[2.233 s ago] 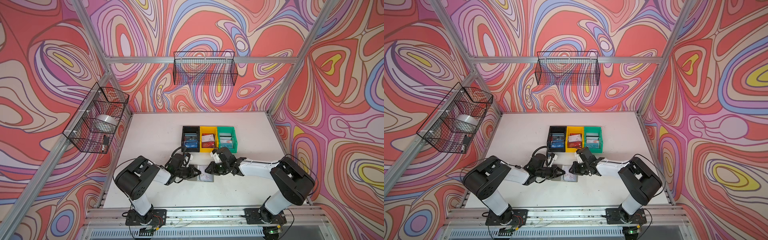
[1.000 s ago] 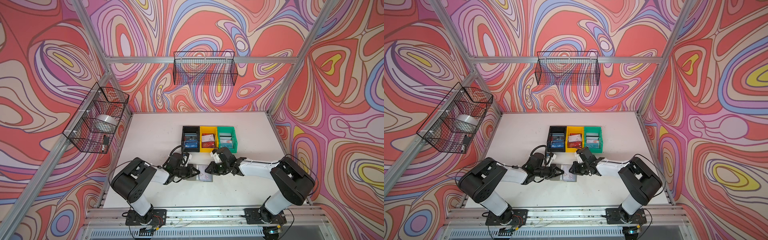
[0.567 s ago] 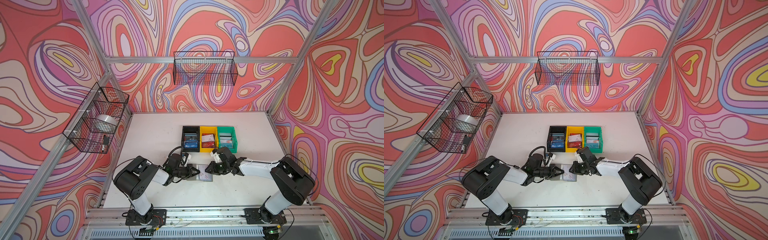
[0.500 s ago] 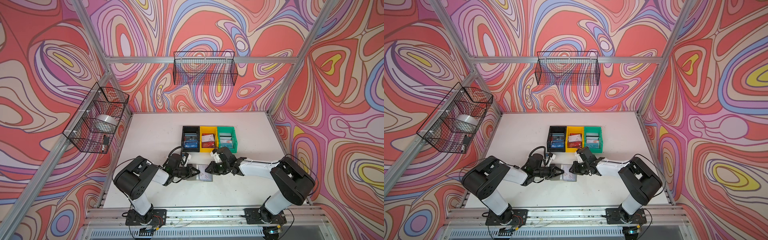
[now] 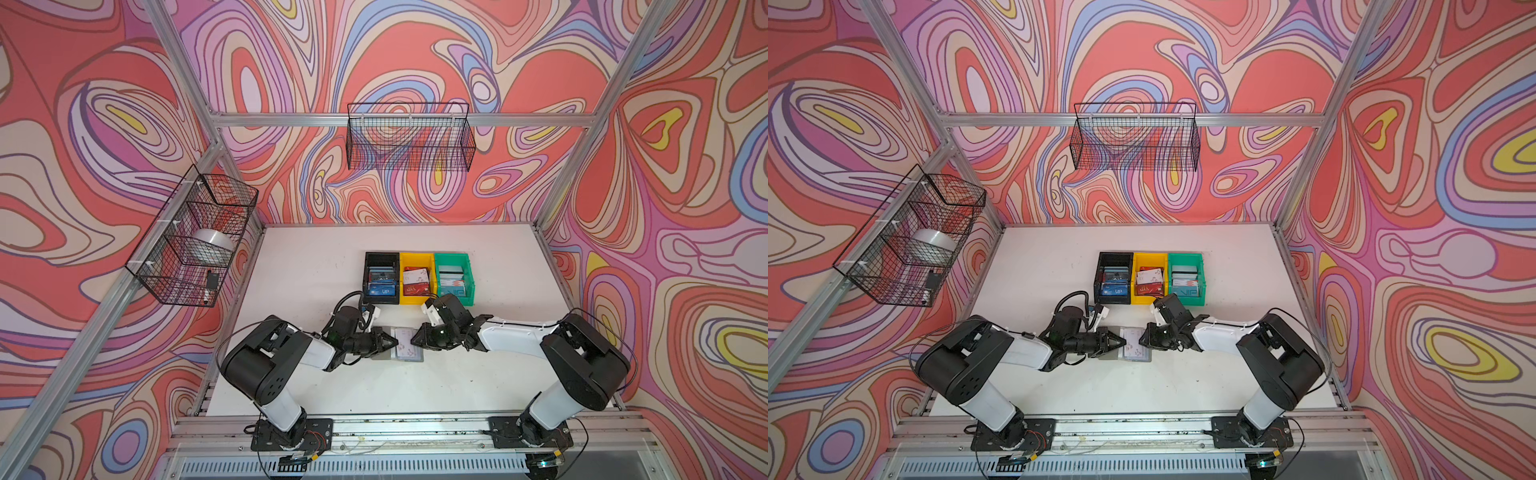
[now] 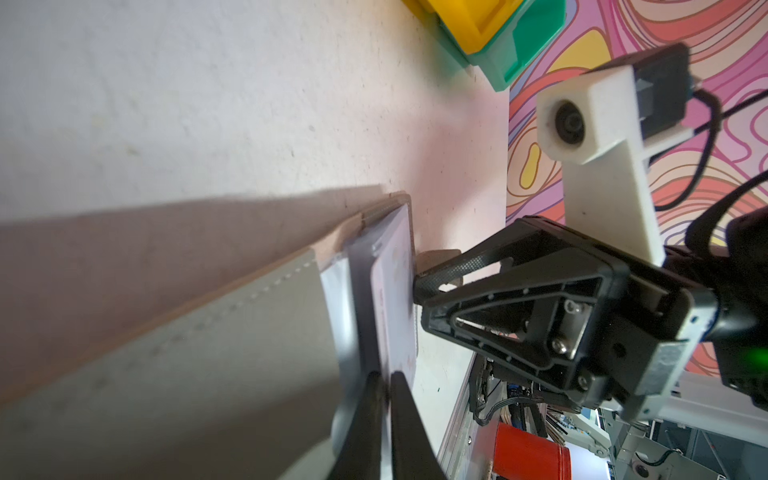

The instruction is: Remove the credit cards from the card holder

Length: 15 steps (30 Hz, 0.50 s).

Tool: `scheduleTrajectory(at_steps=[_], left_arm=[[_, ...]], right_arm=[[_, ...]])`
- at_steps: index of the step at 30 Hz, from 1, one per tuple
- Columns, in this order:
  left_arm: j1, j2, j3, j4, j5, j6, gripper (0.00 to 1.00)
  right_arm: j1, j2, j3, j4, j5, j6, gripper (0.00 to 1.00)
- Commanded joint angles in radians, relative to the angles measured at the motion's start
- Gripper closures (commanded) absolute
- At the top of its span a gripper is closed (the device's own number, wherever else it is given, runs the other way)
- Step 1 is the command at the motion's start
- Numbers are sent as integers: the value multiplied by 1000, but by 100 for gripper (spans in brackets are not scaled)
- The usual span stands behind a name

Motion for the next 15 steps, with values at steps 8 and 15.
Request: scheduleTrajectory(at_steps=[8,15], left_arm=[[6,83,-17,158,15,-56,87],[7,93,-25,185,17,-69,94]], right_arm=[[1,16,-22,-17,15,1,77],[0,12,-24,-16,14,1,77]])
